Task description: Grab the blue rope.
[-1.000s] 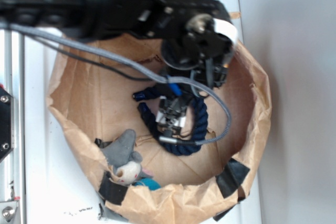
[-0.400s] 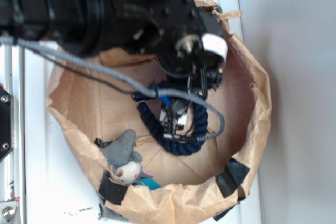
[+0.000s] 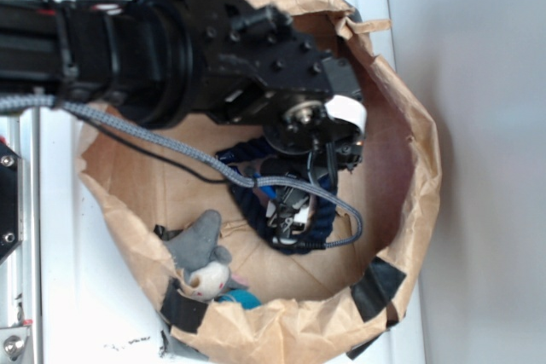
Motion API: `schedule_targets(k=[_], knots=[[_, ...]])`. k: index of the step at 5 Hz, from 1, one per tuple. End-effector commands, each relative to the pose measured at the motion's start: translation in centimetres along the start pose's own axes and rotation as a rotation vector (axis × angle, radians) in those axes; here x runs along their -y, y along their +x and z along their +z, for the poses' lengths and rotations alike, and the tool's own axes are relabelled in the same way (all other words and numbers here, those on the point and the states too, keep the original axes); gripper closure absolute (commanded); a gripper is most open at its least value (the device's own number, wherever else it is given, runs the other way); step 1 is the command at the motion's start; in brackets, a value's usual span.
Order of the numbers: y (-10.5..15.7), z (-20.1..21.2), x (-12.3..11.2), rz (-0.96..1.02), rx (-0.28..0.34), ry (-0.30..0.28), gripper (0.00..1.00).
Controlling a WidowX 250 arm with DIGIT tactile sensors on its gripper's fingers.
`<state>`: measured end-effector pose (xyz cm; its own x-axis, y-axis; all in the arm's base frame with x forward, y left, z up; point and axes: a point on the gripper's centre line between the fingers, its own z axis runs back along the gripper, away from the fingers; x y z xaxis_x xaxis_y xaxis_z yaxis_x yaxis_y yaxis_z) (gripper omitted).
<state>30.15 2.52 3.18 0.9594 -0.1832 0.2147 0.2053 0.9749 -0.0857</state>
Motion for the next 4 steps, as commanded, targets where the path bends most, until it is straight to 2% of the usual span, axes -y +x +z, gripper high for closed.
schedule_targets(k=[1, 2, 4], knots=[[0.04, -0.67, 1.87, -0.099, 0.023, 0.012, 0.0], [-0.21, -0.4, 1.96, -0.102, 0.026, -0.003, 1.0], [-0.62, -0.22, 2.08, -0.128, 0.05, -0.014, 1.0]])
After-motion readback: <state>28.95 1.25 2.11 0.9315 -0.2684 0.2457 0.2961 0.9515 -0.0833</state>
